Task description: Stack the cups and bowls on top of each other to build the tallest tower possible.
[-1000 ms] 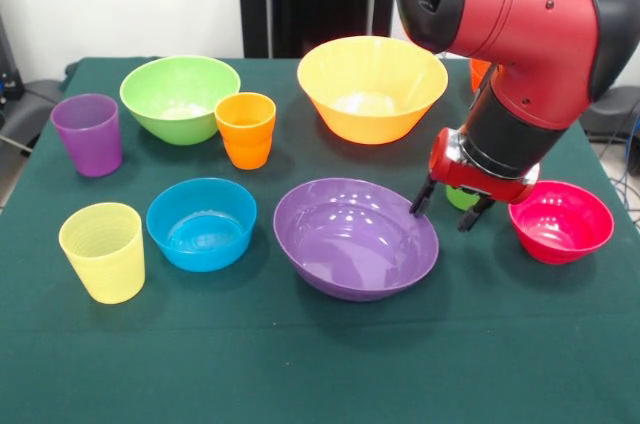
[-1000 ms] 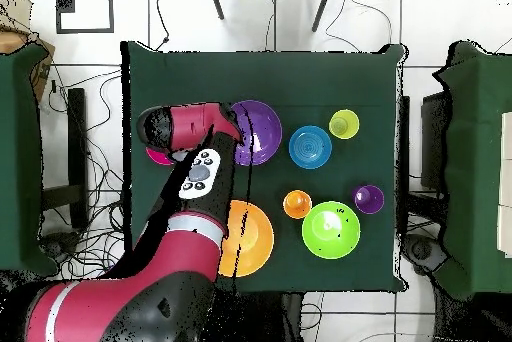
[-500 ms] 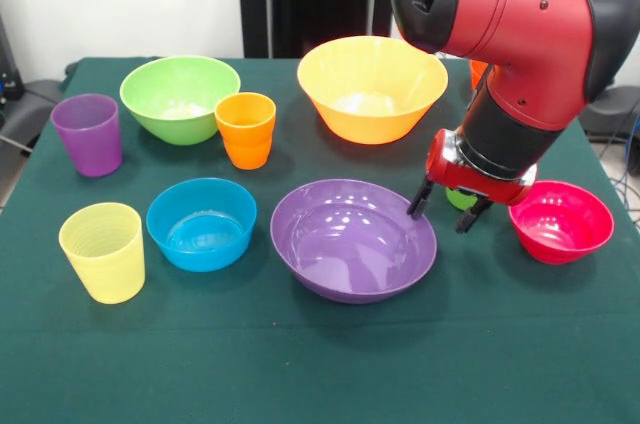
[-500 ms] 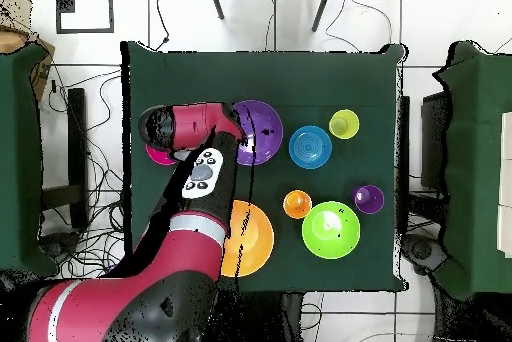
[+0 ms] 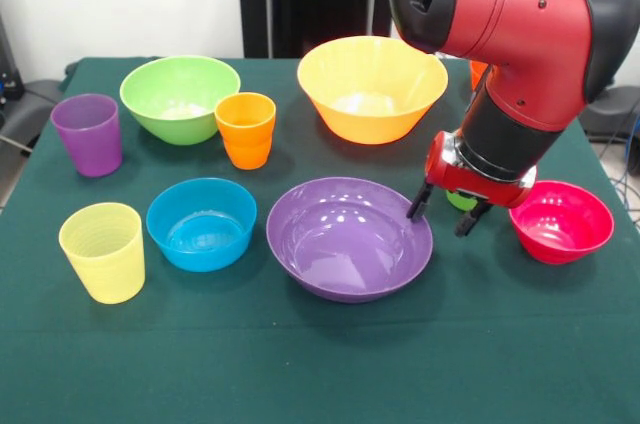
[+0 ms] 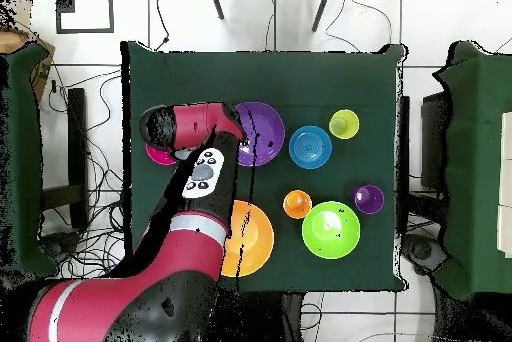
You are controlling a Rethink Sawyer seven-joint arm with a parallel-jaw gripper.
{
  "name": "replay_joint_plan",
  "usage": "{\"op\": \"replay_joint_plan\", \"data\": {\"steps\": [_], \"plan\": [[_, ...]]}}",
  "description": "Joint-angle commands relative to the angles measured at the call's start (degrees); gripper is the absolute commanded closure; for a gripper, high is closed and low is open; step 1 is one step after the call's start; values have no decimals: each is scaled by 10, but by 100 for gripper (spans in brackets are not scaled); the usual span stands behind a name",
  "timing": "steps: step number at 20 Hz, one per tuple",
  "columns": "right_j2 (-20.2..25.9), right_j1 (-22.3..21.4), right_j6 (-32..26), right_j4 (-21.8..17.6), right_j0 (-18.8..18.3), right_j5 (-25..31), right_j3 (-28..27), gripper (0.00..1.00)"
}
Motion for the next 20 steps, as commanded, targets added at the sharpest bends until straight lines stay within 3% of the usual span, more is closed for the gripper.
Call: {"op": "replay_joint_plan", "data": {"steps": [1,20], "plan": [[53,5,80,9,-7,-33,19,0],[57,-13,60,-2,-16,-68,55,0]]}}
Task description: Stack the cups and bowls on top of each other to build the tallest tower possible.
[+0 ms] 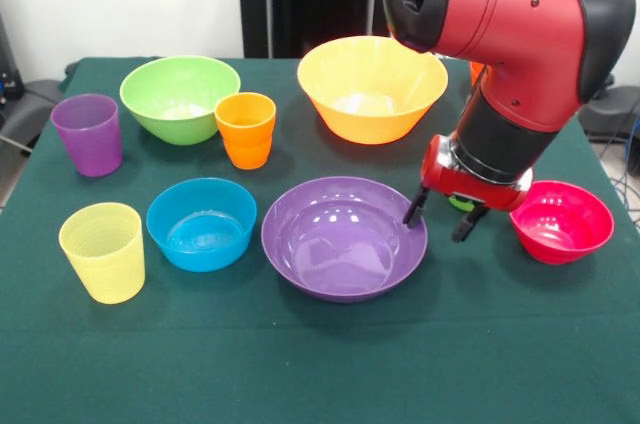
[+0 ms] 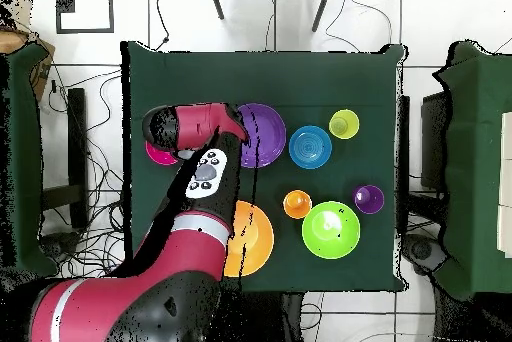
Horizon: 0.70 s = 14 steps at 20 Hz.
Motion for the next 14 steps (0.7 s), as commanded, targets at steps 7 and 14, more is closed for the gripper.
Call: {"op": "replay_joint_plan", "data": {"steps": [7,14], "plan": [[54,-4,50,-3,-17,-33,32,0],[54,-2,54,-4,-15,-41,36,0]]}}
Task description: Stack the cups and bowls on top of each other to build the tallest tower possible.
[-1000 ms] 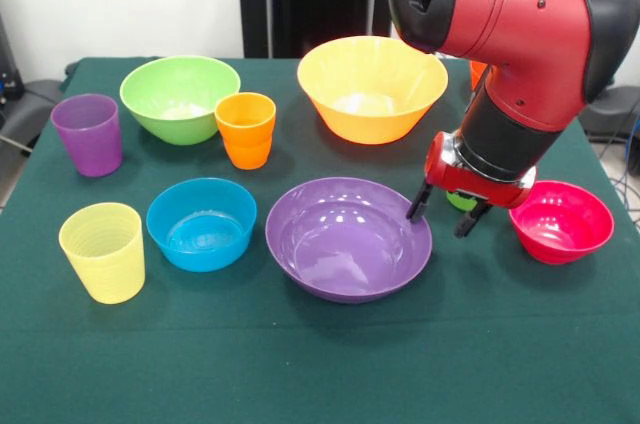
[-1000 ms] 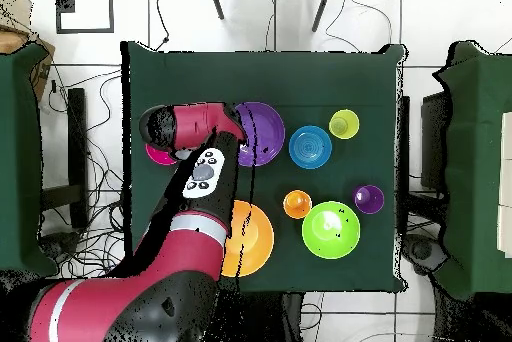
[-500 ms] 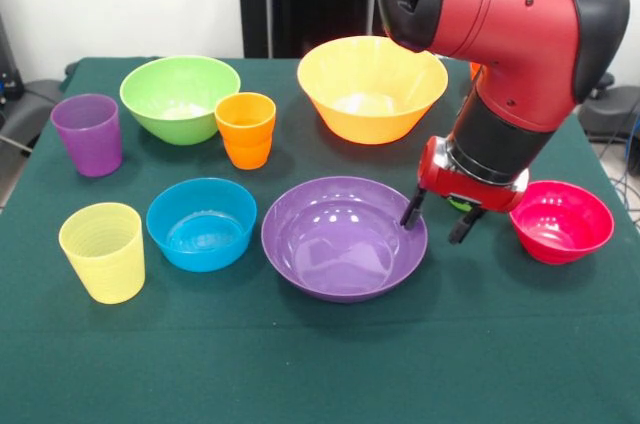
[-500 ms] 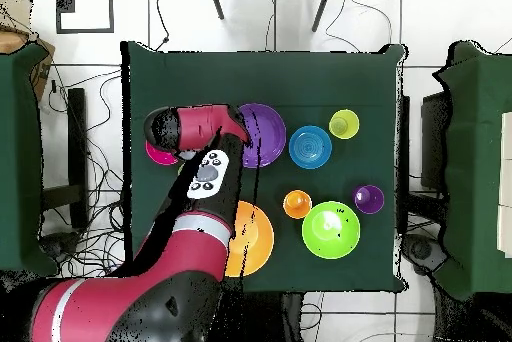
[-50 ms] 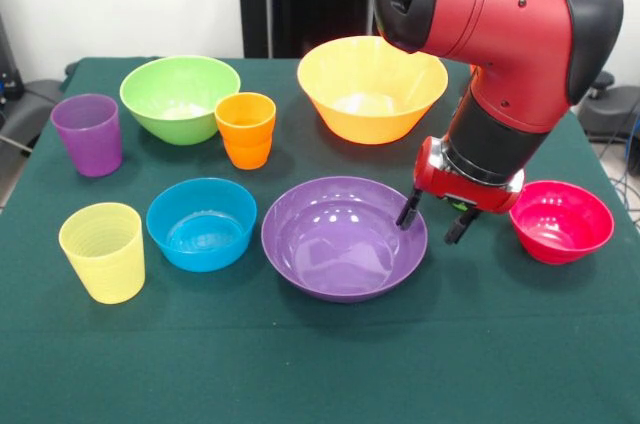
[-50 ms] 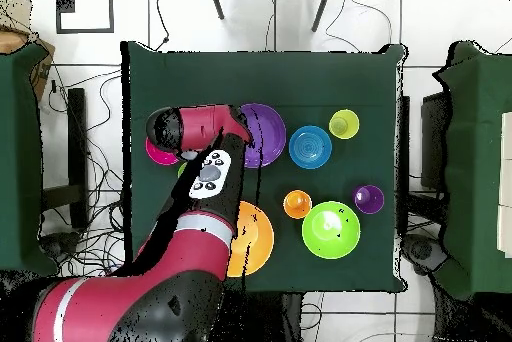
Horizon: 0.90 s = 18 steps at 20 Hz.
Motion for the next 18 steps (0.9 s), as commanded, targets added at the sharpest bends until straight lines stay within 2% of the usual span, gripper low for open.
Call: {"op": "replay_joint_plan", "data": {"steps": [1,18], "plan": [[54,-1,55,-4,-11,-30,29,0],[43,6,66,-3,-4,-10,14,0]]}}
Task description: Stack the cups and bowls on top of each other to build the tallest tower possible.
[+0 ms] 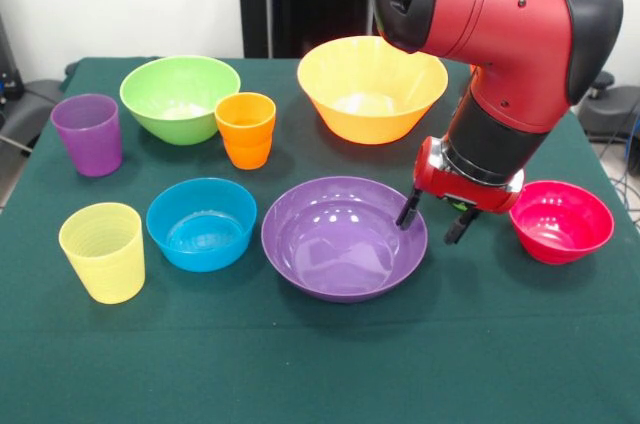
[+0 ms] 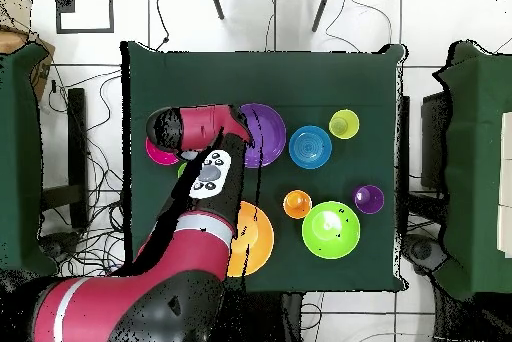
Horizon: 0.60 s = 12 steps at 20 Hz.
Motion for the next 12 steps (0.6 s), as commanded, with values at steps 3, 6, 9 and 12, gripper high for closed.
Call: {"op": "replay_joint_plan", "data": {"steps": [3,6,9,12], "plan": [[42,7,66,-3,-4,-5,10,0],[42,8,65,-2,-4,2,8,0],[43,8,65,-1,-4,1,8,0],[45,5,64,-1,-4,-3,13,0]]}}
